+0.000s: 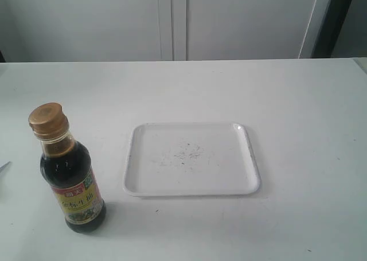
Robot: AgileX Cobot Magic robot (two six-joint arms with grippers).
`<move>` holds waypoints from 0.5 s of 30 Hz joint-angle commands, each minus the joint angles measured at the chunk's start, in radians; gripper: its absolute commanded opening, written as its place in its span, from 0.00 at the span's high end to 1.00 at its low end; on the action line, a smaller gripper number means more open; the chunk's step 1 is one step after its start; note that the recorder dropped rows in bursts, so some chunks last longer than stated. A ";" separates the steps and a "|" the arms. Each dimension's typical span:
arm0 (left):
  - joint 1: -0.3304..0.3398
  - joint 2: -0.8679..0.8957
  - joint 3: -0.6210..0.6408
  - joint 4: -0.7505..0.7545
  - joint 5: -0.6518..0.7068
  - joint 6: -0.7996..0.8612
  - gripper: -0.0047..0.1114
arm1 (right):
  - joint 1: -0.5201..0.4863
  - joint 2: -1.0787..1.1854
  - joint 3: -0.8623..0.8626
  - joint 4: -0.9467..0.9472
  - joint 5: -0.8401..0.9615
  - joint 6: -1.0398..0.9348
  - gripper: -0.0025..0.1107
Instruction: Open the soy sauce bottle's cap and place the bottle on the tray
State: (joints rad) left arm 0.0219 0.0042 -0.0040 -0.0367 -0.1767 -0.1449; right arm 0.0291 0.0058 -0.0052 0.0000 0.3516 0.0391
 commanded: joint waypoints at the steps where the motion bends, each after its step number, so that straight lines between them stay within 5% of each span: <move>1: 0.000 -0.004 0.004 -0.008 -0.114 -0.015 0.96 | -0.006 -0.006 0.005 0.000 -0.002 0.002 0.98; 15: 0.000 0.085 -0.088 -0.008 -0.120 -0.021 0.96 | -0.006 -0.006 0.005 0.000 -0.002 0.002 0.98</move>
State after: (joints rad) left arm 0.0219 0.0413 -0.0618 -0.0367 -0.2731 -0.1548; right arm 0.0291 0.0058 -0.0052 0.0000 0.3516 0.0391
